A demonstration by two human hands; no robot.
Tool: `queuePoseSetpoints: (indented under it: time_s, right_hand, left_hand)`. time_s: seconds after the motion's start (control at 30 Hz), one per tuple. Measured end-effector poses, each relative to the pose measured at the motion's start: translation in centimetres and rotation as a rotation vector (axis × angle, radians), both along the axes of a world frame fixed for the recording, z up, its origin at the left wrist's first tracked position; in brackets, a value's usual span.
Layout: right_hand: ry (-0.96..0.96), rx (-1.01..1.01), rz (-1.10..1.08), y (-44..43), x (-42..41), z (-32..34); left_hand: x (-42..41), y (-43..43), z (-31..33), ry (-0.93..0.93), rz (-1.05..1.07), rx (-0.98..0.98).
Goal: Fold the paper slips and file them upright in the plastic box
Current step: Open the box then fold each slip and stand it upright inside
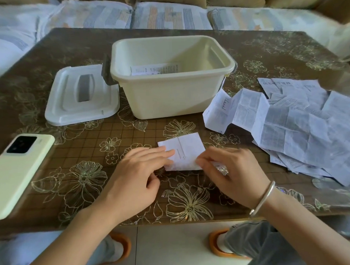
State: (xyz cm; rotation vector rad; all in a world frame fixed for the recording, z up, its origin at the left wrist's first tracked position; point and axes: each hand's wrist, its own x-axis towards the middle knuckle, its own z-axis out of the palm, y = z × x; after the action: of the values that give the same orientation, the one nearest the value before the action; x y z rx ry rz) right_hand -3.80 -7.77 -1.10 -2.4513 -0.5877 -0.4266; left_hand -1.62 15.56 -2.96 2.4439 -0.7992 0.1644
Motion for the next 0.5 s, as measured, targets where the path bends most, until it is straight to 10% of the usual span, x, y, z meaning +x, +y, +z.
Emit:
queuePoseSetpoints:
  time_s: [0.5]
  right_hand:
    - [-0.043,-0.114,-0.201,2.6,3.3,-1.5]
  left_hand:
    - [-0.7,-2.9,-0.4,0.06,0.278,-0.236]
